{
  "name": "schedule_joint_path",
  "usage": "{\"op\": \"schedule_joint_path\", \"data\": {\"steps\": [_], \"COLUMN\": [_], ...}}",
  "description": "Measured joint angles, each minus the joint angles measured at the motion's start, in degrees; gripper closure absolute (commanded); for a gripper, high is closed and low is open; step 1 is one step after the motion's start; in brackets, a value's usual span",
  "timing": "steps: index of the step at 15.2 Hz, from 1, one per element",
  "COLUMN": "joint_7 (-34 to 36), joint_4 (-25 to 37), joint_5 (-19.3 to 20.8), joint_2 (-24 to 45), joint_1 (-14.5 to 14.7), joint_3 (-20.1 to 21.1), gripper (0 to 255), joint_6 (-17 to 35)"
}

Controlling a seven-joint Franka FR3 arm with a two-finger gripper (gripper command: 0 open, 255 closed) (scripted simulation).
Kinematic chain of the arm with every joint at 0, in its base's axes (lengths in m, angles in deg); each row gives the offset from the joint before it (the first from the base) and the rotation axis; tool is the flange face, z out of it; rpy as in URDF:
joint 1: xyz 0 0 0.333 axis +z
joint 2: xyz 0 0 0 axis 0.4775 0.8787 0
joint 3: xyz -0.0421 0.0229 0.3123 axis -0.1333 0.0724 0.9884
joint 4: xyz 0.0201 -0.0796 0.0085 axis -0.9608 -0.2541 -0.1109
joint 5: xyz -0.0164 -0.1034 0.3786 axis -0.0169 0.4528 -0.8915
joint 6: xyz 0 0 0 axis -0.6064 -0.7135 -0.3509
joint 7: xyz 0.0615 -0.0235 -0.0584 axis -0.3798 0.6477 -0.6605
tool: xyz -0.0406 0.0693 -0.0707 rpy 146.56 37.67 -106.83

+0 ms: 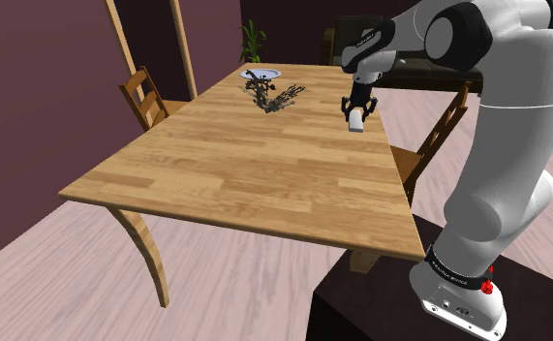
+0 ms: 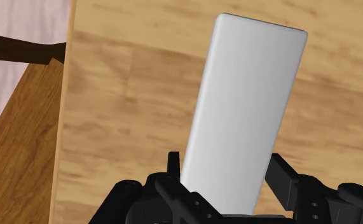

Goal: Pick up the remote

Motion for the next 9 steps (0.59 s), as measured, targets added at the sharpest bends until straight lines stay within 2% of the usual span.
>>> {"op": "schedule_joint_path", "data": {"steps": [9], "joint_7": [0.13], "joint_4": [0.31], "joint_5": [0.2], "joint_2": [-0.36], "joint_1": [0.06], "joint_3": [-0.06], "gripper": [255], "joint_6": [-0.71]}}
